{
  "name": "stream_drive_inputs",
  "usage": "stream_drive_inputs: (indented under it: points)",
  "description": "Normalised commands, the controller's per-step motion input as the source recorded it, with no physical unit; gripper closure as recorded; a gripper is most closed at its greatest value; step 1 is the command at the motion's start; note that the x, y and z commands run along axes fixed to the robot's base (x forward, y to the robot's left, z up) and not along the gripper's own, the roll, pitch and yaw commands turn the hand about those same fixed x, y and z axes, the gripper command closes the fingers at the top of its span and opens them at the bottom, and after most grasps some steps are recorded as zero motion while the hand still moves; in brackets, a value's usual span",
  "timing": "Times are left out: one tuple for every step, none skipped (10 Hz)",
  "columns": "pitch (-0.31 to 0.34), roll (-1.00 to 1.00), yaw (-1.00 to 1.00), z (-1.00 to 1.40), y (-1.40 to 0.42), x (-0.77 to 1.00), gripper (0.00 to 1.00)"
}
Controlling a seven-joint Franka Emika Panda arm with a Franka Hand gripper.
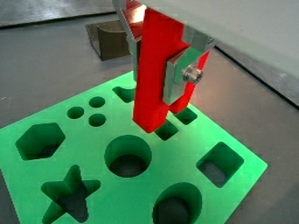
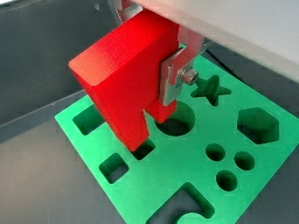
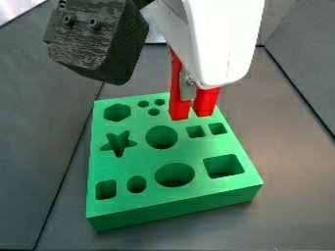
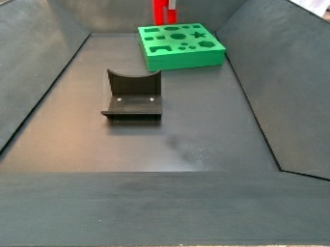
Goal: Pick up the double-square object. Move up. Place the double-square object on the fixture. Regrasp the double-square object. Move to above the board. Insert the double-square object.
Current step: Insert the double-square object.
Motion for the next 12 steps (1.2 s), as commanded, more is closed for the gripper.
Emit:
stream_drive_inputs:
  points:
    - [0.000, 0.00, -0.03, 0.00, 0.00, 0.07, 1.00]
    - [0.000, 0.00, -0.04, 0.00, 0.00, 0.08, 1.00]
    - [0.000, 0.00, -0.04, -0.02, 0.00, 0.10, 1.00]
    - [0.000, 0.00, -0.05, -0.08, 0.00, 0.10, 1.00]
    - [-0.036, 0.02, -0.13, -0.18, 0.00, 0.18, 1.00]
    - [-0.099, 0.06, -0.19, -0.29, 0.00, 0.17, 1.00]
    - [-0.150, 0.08, -0.22, -0.35, -0.02, 0.13, 1.00]
    - [-0.181, 0.09, -0.22, -0.36, 0.00, 0.15, 1.00]
    - [-0.196, 0.07, -0.19, -0.31, 0.00, 0.28, 1.00]
    - [-0.156, 0.13, -0.17, -0.33, 0.00, 0.29, 1.00]
    - [-0.087, 0.14, -0.12, -0.28, 0.00, 0.12, 1.00]
    - [-0.071, 0.07, -0.11, -0.24, 0.00, 0.04, 1.00]
